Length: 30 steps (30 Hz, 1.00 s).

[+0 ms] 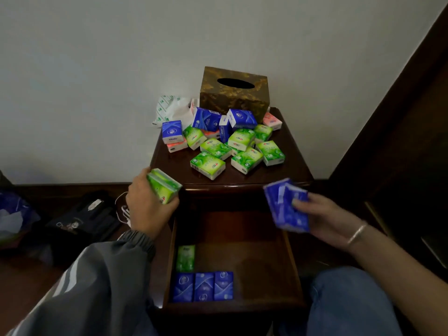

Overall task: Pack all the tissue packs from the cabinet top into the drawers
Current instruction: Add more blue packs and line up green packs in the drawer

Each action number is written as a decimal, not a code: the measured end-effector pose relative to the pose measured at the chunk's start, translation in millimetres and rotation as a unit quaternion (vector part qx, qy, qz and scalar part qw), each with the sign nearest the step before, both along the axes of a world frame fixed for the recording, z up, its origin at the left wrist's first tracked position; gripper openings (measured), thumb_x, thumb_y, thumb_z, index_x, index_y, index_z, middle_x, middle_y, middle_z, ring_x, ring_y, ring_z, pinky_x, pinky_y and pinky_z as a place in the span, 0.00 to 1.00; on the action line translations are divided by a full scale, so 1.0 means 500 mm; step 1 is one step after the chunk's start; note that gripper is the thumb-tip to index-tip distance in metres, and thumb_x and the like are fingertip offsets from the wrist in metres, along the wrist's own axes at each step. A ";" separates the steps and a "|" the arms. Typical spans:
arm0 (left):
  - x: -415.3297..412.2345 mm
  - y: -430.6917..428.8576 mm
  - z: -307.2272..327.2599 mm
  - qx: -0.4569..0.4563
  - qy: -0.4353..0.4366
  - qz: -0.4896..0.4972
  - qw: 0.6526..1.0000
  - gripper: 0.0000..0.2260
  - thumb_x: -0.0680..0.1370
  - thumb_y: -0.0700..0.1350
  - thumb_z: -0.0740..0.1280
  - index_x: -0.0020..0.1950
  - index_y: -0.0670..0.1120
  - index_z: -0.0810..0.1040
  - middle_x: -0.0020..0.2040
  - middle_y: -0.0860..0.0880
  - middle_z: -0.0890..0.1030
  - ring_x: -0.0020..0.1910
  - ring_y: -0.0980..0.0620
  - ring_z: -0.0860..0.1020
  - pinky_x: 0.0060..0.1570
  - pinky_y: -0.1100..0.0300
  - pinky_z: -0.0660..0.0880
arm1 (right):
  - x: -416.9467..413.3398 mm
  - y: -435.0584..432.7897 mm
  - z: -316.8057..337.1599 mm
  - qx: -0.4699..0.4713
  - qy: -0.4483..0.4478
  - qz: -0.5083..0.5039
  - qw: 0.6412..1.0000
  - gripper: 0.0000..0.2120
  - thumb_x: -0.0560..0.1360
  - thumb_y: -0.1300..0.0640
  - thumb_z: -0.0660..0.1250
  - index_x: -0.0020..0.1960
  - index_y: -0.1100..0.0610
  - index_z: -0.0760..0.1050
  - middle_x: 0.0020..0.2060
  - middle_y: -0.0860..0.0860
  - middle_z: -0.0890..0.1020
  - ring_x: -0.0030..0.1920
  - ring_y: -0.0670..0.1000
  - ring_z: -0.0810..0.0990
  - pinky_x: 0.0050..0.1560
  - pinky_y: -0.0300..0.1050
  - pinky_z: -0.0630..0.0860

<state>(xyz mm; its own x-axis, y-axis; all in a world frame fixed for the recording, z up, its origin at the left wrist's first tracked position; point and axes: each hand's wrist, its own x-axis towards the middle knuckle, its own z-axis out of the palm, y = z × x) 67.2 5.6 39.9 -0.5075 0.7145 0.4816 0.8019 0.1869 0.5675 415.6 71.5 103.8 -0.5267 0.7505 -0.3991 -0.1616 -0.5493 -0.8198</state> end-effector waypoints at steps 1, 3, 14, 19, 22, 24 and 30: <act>0.011 -0.021 -0.019 0.026 -0.013 -0.004 1.000 0.40 0.60 0.47 0.79 0.68 0.41 0.66 0.58 0.40 0.74 0.55 0.40 0.72 0.57 0.50 0.67 | -0.003 -0.038 -0.041 -0.022 -0.039 0.018 0.999 0.13 0.65 0.66 0.67 0.50 0.64 0.79 0.41 0.58 0.85 0.37 0.52 0.85 0.37 0.44 0.82; 0.036 -0.061 -0.064 0.049 -0.028 -0.025 0.998 0.41 0.60 0.49 0.78 0.68 0.43 0.65 0.58 0.44 0.72 0.56 0.45 0.70 0.58 0.60 0.64 | -0.012 -0.092 -0.120 -0.071 -0.118 0.041 0.990 0.16 0.64 0.67 0.70 0.52 0.65 0.78 0.42 0.59 0.85 0.37 0.52 0.85 0.38 0.44 0.82; 0.087 -0.127 -0.215 -0.173 -0.107 -0.066 0.977 0.39 0.62 0.52 0.77 0.69 0.45 0.64 0.60 0.46 0.73 0.57 0.44 0.73 0.56 0.45 0.73 | -0.116 -0.104 -0.387 -0.089 -0.398 0.080 0.910 0.17 0.72 0.64 0.70 0.59 0.62 0.72 0.55 0.61 0.80 0.57 0.59 0.79 0.43 0.43 0.77; 0.081 -0.115 -0.224 -0.179 -0.141 -0.081 0.970 0.38 0.64 0.52 0.75 0.69 0.46 0.64 0.60 0.48 0.73 0.60 0.47 0.71 0.58 0.48 0.72 | -0.101 -0.092 -0.449 0.091 -0.545 0.297 0.779 0.22 0.76 0.46 0.65 0.66 0.56 0.70 0.63 0.56 0.77 0.61 0.55 0.75 0.62 0.48 0.72; 0.082 -0.105 -0.224 -0.171 -0.146 -0.098 0.969 0.39 0.64 0.53 0.75 0.70 0.47 0.63 0.61 0.49 0.72 0.60 0.50 0.70 0.57 0.54 0.71 | -0.102 -0.078 -0.457 0.151 -0.585 0.348 0.717 0.26 0.73 0.39 0.64 0.65 0.54 0.71 0.61 0.54 0.77 0.59 0.54 0.76 0.59 0.48 0.73; 0.085 -0.100 -0.222 -0.167 -0.152 -0.107 0.968 0.39 0.64 0.53 0.75 0.71 0.48 0.62 0.62 0.50 0.71 0.60 0.53 0.69 0.56 0.58 0.69 | -0.106 -0.070 -0.457 0.142 -0.572 0.346 0.729 0.28 0.72 0.38 0.65 0.65 0.54 0.70 0.61 0.54 0.77 0.59 0.54 0.76 0.57 0.46 0.73; 0.090 -0.093 -0.207 -0.165 -0.160 -0.125 0.965 0.39 0.65 0.53 0.75 0.71 0.48 0.61 0.63 0.53 0.70 0.59 0.60 0.66 0.56 0.61 0.67 | -0.114 -0.047 -0.457 0.103 -0.570 0.328 0.747 0.20 0.70 0.53 0.73 0.59 0.59 0.76 0.56 0.56 0.81 0.52 0.53 0.80 0.49 0.42 0.76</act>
